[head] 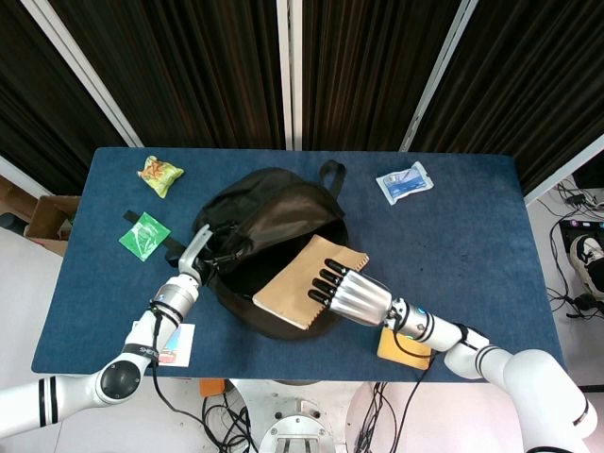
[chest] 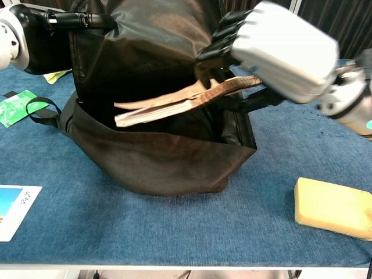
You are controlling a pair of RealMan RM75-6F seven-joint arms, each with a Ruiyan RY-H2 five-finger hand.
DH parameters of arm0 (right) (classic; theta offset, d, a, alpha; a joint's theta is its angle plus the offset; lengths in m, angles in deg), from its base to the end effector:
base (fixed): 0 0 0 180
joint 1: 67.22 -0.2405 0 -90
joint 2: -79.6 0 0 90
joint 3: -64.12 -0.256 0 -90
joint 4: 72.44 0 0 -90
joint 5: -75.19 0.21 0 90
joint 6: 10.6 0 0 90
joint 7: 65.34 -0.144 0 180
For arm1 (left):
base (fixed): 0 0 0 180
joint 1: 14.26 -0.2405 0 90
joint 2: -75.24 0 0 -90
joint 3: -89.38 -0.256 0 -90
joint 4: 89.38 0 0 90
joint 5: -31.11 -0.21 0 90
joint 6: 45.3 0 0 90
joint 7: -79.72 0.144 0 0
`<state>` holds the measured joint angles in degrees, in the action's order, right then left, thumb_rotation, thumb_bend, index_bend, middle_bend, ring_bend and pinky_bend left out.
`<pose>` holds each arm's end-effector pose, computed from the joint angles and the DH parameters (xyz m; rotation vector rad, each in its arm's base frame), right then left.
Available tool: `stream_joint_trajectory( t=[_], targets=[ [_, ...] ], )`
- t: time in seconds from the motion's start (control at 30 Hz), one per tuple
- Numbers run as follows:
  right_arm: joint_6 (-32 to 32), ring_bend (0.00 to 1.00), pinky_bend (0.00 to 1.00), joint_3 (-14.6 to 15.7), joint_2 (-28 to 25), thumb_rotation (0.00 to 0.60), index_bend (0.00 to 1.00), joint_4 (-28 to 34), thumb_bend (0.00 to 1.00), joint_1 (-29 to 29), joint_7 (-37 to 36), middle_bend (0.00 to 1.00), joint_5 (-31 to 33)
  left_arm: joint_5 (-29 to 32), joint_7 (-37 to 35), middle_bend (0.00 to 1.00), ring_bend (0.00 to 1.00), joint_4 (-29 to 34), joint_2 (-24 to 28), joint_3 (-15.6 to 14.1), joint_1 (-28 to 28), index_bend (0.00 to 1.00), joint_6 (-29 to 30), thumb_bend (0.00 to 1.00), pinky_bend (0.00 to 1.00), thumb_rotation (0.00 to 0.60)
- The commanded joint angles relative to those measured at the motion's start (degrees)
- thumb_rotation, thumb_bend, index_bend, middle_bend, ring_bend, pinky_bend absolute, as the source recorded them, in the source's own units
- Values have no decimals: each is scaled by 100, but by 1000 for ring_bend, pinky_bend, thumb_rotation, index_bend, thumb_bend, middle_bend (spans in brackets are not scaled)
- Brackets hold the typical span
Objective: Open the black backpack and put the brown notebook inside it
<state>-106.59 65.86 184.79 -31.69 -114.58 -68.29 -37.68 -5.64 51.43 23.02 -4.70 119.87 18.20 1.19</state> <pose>-0.1161 -0.3132 -0.0231 2.0538 0.1458 1.6097 -0.0993 0.3181 0.0398 -0.7873 -2.4240 -1.5222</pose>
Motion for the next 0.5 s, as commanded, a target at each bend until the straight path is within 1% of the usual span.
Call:
stream_joint_trajectory(
  t=[0.03,0.13,0.27,0.4,0.5],
  targets=[
    [736,579,514,-142,746,600,893,-1161,562,-423,-453,691,262,-44,-134,668,502,71,101,-8,-64,660,-125,575,325,600],
    [1018,578,511,-181,1089,600,894,-1721,552,-549,-576,690,409,-117,-281,661,498,123,198,-16,-125,660,-274,574,326,600],
    [1300,576,508,-177,1419,600,895,-2249,547,-700,-582,690,533,-185,-478,651,493,176,287,-1,-174,660,-445,575,331,600],
    [1617,569,500,-153,1656,600,897,-2557,530,-813,-485,690,651,-232,-683,640,490,236,374,37,-207,660,-624,574,332,600],
    [1853,564,470,-219,1830,600,890,-2703,494,-849,-339,684,827,-251,-830,636,489,272,432,52,-230,660,-747,575,332,600]
  ],
)
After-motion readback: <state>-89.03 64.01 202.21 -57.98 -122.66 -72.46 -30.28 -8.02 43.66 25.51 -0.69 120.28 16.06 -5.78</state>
